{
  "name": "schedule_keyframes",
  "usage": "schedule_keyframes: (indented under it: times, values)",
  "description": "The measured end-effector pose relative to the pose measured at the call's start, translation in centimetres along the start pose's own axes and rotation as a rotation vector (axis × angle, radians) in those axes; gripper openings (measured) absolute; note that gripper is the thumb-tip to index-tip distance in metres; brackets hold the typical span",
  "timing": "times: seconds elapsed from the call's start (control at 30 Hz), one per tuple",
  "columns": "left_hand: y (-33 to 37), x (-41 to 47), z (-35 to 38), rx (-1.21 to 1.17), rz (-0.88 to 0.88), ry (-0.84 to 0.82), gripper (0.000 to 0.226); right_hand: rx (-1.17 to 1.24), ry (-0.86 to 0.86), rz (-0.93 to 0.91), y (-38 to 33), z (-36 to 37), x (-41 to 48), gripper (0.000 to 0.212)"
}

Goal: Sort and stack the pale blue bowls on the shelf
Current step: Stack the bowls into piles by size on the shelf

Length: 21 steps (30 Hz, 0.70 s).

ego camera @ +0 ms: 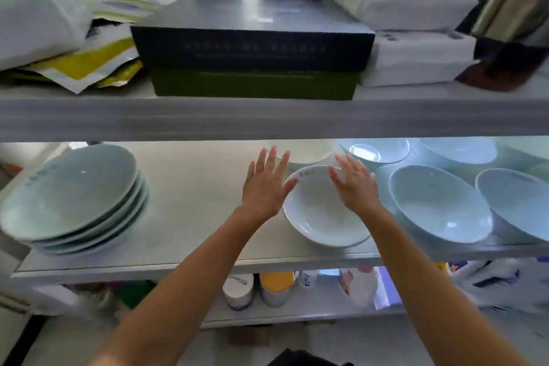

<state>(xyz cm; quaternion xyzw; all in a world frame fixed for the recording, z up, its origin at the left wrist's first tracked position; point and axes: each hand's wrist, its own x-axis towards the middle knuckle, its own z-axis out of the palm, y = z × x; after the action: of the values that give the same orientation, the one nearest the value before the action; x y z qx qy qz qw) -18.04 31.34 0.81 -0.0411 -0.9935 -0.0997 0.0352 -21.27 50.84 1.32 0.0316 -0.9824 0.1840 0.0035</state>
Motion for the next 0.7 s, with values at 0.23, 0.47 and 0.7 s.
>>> schedule_keyframes:
  times: [0.23,0.47,0.7]
  values:
    - [3.3,3.3,4.3,-0.195,-0.187,-0.167,0.06,0.195,-0.112,-0.038,4.2,0.4,4.8,0.06]
    - [3.2,5.2,4.2,-0.3,-0.314,-0.189,0.065,0.148,-0.265,-0.073,4.2,1.1,7.1,0.061]
    - [1.8,6.2,4.6,-0.577,-0.371,-0.117,0.053,0.361,-0.372,-0.082,2.5,1.2,9.0,0.054]
